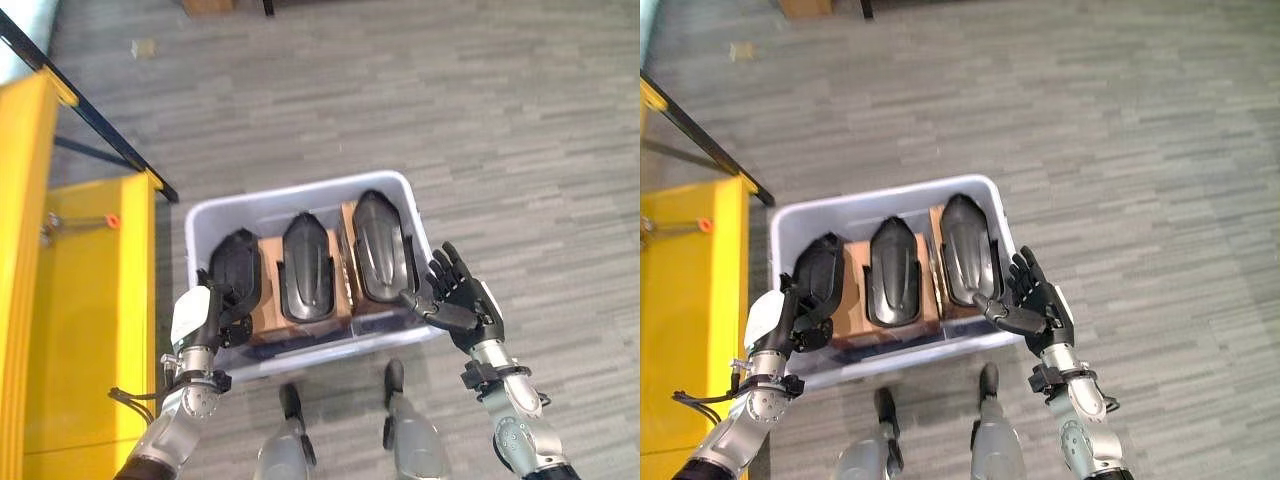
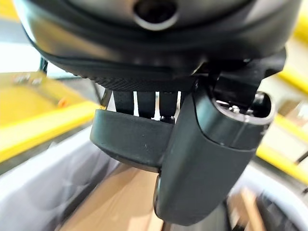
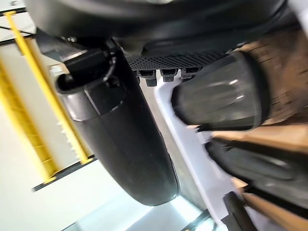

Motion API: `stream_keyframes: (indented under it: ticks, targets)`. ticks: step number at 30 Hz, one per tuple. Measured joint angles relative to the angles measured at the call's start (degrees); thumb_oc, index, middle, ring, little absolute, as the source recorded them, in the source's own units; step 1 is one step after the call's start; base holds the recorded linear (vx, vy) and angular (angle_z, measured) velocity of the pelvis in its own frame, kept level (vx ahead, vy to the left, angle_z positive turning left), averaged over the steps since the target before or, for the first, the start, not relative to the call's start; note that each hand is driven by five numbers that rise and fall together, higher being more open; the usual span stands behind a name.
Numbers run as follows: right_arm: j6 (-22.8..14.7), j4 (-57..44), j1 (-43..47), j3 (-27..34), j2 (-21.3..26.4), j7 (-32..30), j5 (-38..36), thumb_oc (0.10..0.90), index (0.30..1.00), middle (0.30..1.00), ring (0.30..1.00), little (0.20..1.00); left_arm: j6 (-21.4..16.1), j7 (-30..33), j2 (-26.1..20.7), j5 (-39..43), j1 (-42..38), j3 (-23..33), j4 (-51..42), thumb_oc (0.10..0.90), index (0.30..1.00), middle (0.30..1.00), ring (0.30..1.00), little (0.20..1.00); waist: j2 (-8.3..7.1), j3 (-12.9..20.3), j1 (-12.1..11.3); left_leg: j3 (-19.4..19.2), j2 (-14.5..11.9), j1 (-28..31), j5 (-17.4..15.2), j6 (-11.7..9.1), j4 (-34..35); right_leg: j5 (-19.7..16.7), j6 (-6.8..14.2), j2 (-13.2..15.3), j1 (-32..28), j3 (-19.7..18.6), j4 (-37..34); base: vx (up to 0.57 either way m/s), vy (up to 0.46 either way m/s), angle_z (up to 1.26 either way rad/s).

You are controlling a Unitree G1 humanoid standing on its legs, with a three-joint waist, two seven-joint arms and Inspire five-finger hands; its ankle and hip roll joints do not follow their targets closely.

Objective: Move parts from the plastic box to the shelf.

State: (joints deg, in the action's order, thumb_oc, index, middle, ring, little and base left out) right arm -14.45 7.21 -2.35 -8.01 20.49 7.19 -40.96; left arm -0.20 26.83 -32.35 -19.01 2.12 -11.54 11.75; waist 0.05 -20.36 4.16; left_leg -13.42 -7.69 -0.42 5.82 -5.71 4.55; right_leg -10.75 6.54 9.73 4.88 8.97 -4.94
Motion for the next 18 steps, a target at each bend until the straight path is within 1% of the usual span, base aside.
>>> stream_keyframes:
  ticks: [1,2,3,4,5,6,7,9,10,13,15,18]
  targets:
    - [0.0,0.0,0.0,0.1,0.0,0.0,0.0,0.900,1.000,1.000,1.000,1.000,-0.2,0.0,0.0,0.0,0.5,0.5,-0.6,0.400,0.300,0.300,0.300,0.300,0.43,0.8,0.0,0.0,0.0,0.1,-0.1,0.0,0.0,0.1,0.1,0.0,-0.2,0.0,0.0,0.17,-0.010,0.05]
    - [0.7,-0.2,0.0,0.8,-0.1,-0.2,0.3,0.900,1.000,1.000,1.000,1.000,-1.1,-0.5,0.2,0.0,2.1,2.0,-3.0,0.400,0.300,0.300,0.300,0.300,1.42,2.0,-0.3,0.0,-0.1,1.6,-0.3,0.0,0.0,0.2,0.1,0.0,-1.7,0.2,0.0,0.15,-0.011,0.00]
    - [1.3,-0.3,-0.2,1.3,-0.2,-0.2,0.4,0.900,1.000,1.000,1.000,1.000,-1.8,-1.0,0.8,-0.5,3.3,3.1,-4.3,0.400,0.300,0.300,0.300,0.300,1.58,2.3,-0.2,0.0,-0.1,2.6,-0.6,-0.1,0.0,0.5,0.3,-0.1,-2.6,0.2,0.0,0.12,-0.021,0.03]
    - [2.3,-0.9,-1.9,2.6,-0.3,-0.3,0.4,0.900,1.000,1.000,1.000,1.000,-3.1,-1.2,2.8,-1.6,5.4,4.7,-6.1,0.400,0.300,0.300,0.300,0.300,2.08,4.3,-0.4,0.0,-0.2,3.7,-1.0,-0.2,0.1,1.0,0.4,-0.1,-3.9,0.3,-0.1,0.04,-0.016,0.04]
    - [2.5,-0.9,-2.7,2.9,-0.1,-0.3,0.4,0.900,1.000,1.000,1.000,1.000,-4.1,-1.3,2.9,-1.7,6.3,4.7,-6.5,0.400,0.300,0.300,0.300,0.300,2.23,5.9,-0.6,0.1,-0.2,3.6,-1.4,-0.2,0.3,1.4,0.3,-0.1,-3.8,0.3,-0.1,0.04,-0.014,0.05]
    - [2.6,-0.9,-3.0,3.2,0.0,-0.2,0.4,0.900,1.000,1.000,1.000,1.000,-4.6,-1.3,2.9,-1.9,6.8,4.8,-6.7,0.400,0.300,0.300,0.300,0.300,2.32,6.6,-0.8,0.1,-0.2,3.6,-1.6,-0.1,0.2,1.6,0.5,-0.1,-3.8,0.3,-0.2,0.04,-0.008,0.01]
    - [3.9,-0.9,-4.3,4.4,0.1,-0.2,0.4,0.900,1.000,1.000,1.000,1.000,-6.7,-1.2,2.9,-2.2,8.0,5.3,-8.0,0.400,0.300,0.300,0.300,0.300,2.40,8.6,-1.3,0.1,-0.2,3.6,-1.7,0.2,0.2,1.8,0.7,0.0,-3.8,0.4,-0.3,0.03,-0.006,0.03]
    - [6.2,-0.9,-5.4,4.4,0.2,-0.2,0.4,0.900,1.000,1.000,1.000,1.000,-9.4,-1.2,2.9,-4.5,8.9,7.4,-10.2,0.400,0.300,0.300,0.300,0.300,2.10,9.9,-1.5,1.1,-0.1,3.6,-1.3,0.3,0.2,1.8,0.6,0.0,-4.3,1.1,-0.3,0.05,-0.004,0.14]
    - [6.4,-0.9,-6.4,4.3,0.1,-0.1,0.4,0.900,1.000,1.000,1.000,1.000,-10.4,-1.2,2.9,-4.7,9.1,7.5,-10.4,0.400,0.300,0.300,0.300,0.300,2.06,10.5,-1.8,1.2,-0.1,3.6,-1.3,0.4,0.2,1.8,0.6,0.0,-4.4,1.2,-0.4,0.05,0.001,0.12]
    - [6.9,-0.9,-6.6,4.2,0.0,-0.2,0.3,0.900,1.000,1.000,1.000,1.000,-11.6,-1.3,2.9,-4.8,9.7,7.5,-10.5,0.400,0.300,0.300,0.300,0.300,1.62,11.2,-2.3,1.2,-0.2,3.8,-1.2,0.3,0.2,1.7,0.6,0.0,-4.6,1.3,-0.1,0.01,0.002,0.00]
    - [6.8,-0.9,-6.5,4.2,-0.1,-0.2,0.3,0.900,1.000,1.000,1.000,1.000,-11.9,-1.4,2.9,-4.9,10.0,7.5,-10.5,0.400,0.300,0.300,0.300,0.300,0.82,11.8,-2.7,1.2,-0.2,3.7,-1.1,0.3,0.2,1.5,0.5,0.0,-4.6,1.3,-0.1,0.01,0.047,0.01]
    - [6.9,-0.9,-6.1,4.0,-0.5,-0.2,0.3,0.900,1.000,1.000,1.000,1.000,-12.1,-1.5,2.9,-4.8,10.0,7.5,-10.5,0.400,0.300,0.300,0.300,0.300,0.08,12.4,-2.9,1.4,-0.1,3.9,-1.1,0.4,0.2,1.3,0.2,0.1,-5.0,1.6,-0.1,0.01,0.073,0.04]
